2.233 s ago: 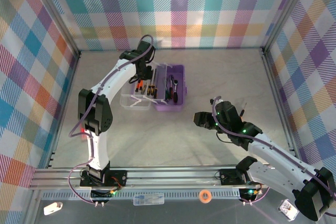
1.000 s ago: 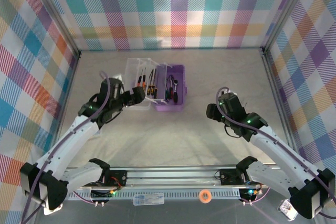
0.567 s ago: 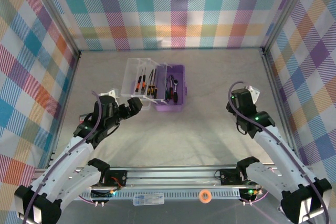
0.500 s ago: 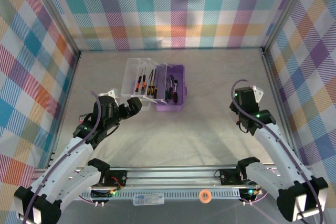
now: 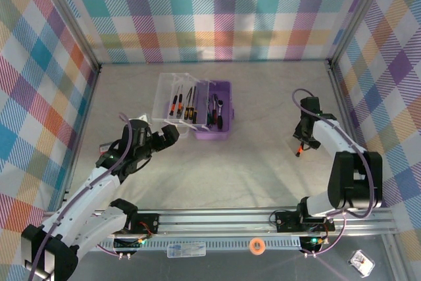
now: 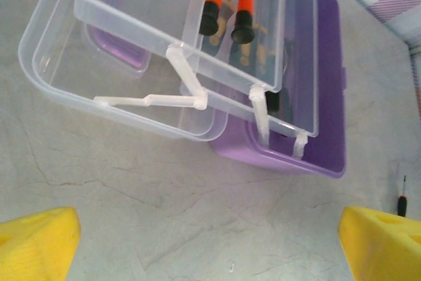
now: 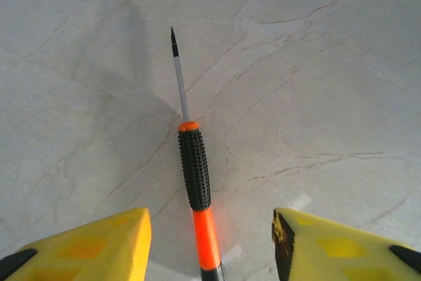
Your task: Pack the tool kit
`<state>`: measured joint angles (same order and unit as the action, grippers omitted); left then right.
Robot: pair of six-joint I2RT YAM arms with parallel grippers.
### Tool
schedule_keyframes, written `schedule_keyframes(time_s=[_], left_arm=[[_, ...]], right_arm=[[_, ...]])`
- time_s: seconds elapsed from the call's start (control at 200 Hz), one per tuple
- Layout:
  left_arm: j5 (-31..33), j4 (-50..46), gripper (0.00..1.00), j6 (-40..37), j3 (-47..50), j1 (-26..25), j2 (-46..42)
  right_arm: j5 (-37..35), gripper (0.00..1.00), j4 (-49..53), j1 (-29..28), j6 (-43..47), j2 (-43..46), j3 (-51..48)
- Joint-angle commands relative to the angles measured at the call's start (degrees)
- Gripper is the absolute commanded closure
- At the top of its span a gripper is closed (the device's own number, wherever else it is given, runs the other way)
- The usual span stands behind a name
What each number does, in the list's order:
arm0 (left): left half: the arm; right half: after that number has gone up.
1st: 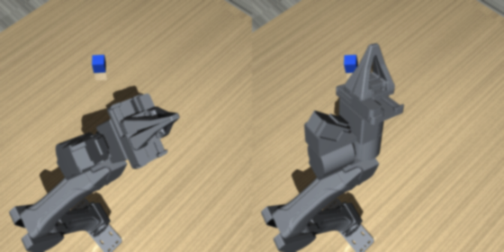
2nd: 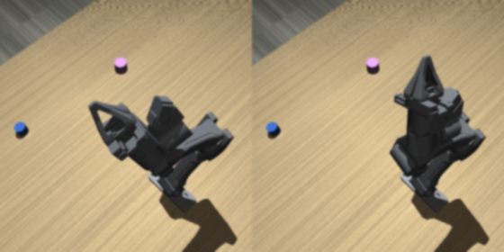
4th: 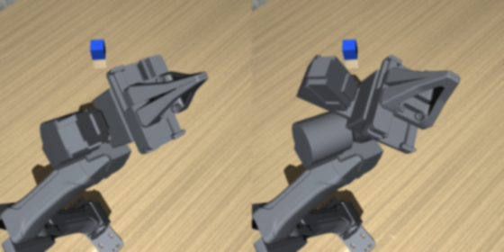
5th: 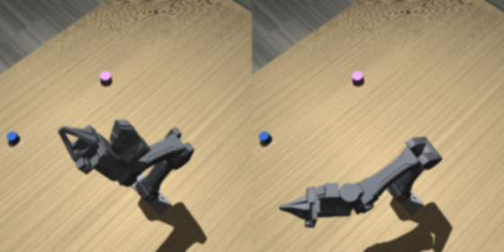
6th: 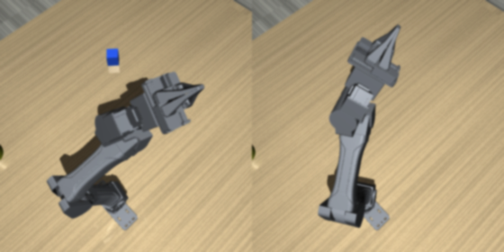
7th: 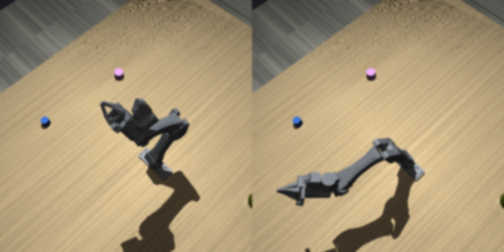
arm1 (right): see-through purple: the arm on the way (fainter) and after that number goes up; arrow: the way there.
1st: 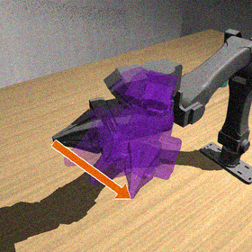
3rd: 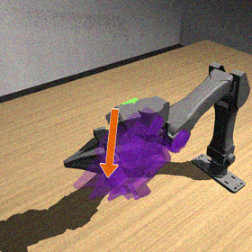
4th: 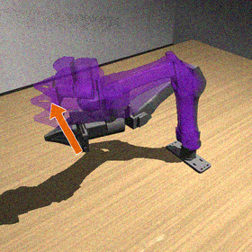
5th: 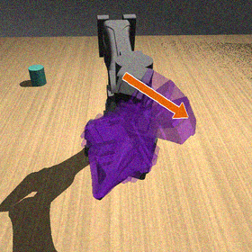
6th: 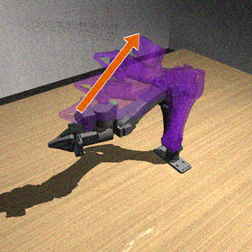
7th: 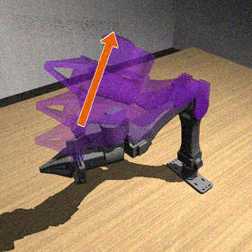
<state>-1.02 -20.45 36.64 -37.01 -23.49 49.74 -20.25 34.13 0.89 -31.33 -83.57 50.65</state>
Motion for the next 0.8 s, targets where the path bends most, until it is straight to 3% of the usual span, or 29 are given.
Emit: schedule_keyframes(time_s=[0.0,0.295,0.795], left_arm=[[-0.1,-1.6,0.0,0.4,-2.1,0.1,0.0],[-1.1,0.2,0.0,1.8,-1.3,0.1,0.5],[-1.1,-1.4,0.0,1.9,-2.5,0.1,0.9]], right_arm=[[5.5,0.5,-0.7,1.9,3.0,-2.1,1.7],[12.3,0.62,-2.4,4.6,5.0,-8.4,2.0],[14.5,0.7,-1.5,5.4,5.8,-12.6,4.9]])
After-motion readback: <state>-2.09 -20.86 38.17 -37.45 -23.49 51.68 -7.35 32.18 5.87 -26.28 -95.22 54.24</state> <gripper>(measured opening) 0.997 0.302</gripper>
